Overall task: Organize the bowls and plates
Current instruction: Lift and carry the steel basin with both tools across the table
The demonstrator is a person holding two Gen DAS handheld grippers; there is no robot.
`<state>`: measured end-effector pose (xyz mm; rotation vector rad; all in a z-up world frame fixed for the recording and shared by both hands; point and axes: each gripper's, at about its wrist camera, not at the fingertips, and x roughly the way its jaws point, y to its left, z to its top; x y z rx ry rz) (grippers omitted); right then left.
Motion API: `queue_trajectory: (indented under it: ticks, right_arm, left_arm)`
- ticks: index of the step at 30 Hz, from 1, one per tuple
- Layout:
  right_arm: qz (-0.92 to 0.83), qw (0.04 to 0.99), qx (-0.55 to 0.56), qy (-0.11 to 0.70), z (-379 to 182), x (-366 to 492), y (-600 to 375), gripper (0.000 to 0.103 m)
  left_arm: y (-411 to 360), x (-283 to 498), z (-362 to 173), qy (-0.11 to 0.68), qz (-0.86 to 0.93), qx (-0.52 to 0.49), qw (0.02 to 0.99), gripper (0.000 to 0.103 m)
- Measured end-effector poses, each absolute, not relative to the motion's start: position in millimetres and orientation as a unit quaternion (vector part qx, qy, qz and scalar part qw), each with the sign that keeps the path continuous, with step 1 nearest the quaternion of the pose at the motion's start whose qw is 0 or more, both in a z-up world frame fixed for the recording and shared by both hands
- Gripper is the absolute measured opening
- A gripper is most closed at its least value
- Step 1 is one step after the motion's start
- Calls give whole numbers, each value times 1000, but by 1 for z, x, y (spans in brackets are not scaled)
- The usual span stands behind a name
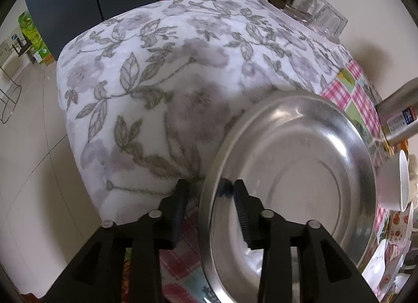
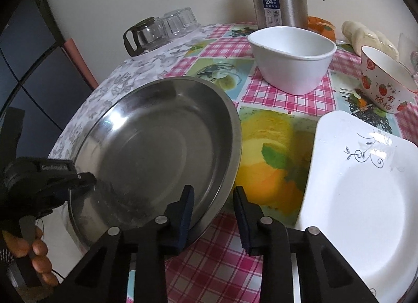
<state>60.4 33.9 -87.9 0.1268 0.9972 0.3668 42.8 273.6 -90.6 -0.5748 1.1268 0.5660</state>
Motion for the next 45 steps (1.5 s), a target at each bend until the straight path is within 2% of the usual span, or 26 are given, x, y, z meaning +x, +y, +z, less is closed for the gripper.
queue_trajectory:
  ticks: [5, 6, 7, 8, 13, 22, 32, 45]
  right_arm:
    - [177, 860, 57, 475, -88, 60, 35, 33]
    - [178, 860, 56, 475, -88, 60, 35, 33]
    - [178, 861, 55, 473, -87, 60, 35, 31]
    - [179, 862, 51, 471, -86, 59, 36, 28]
    - [185, 872, 25, 452, -78, 53, 41, 28]
    - [186, 886, 23, 425, -58, 47, 34, 28]
    - [174, 906, 13, 386, -28, 38, 15, 28]
    - [147, 916, 0, 374, -9, 23, -31, 28]
  left_arm:
    - [274, 45, -90, 516, 262, -253, 775, 41]
    - [273, 44, -89, 516, 258, -249, 778, 37]
    - [271, 46, -88, 516, 253, -244, 781, 28]
    - [269, 47, -87, 516, 245, -241, 785, 26]
    - [265, 49, -80, 508, 245, -223, 795, 23]
    - [256, 47, -67, 496, 232, -209, 810, 22]
    - [232, 41, -36, 449, 197, -200, 848, 22]
    - [180, 42, -22, 447, 141, -172, 867, 22]
